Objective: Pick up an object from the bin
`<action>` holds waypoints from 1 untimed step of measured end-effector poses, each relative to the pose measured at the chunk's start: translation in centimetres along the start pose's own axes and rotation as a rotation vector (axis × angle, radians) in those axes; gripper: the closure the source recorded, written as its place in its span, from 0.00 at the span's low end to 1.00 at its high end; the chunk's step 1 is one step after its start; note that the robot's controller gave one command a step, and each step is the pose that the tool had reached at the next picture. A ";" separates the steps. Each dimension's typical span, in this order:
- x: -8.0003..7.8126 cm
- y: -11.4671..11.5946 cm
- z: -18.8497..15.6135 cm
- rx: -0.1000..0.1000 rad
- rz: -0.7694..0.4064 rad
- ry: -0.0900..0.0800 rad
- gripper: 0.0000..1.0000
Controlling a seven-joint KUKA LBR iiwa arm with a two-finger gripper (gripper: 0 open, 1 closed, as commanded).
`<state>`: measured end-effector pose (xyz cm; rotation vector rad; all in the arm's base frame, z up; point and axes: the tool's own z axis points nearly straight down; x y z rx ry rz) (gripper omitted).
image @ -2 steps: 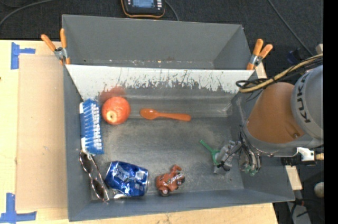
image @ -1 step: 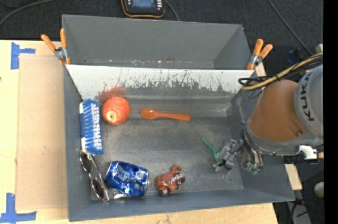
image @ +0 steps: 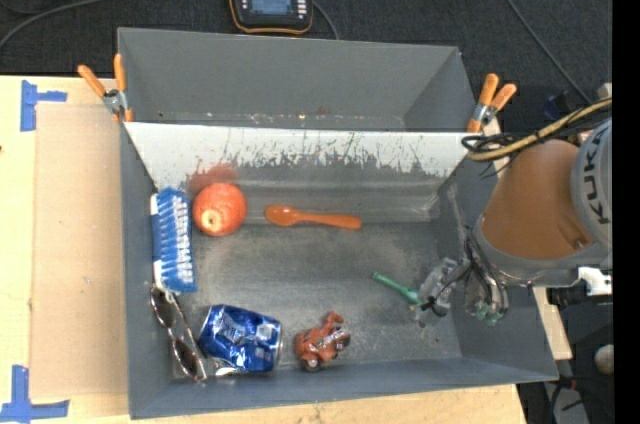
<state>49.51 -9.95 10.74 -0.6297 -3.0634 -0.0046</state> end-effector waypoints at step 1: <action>-0.1 0.0 -3.1 -0.002 -0.001 -0.006 1.00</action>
Offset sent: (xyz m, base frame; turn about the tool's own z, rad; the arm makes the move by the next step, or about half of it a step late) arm 0.0013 -0.0002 0.0218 -0.0009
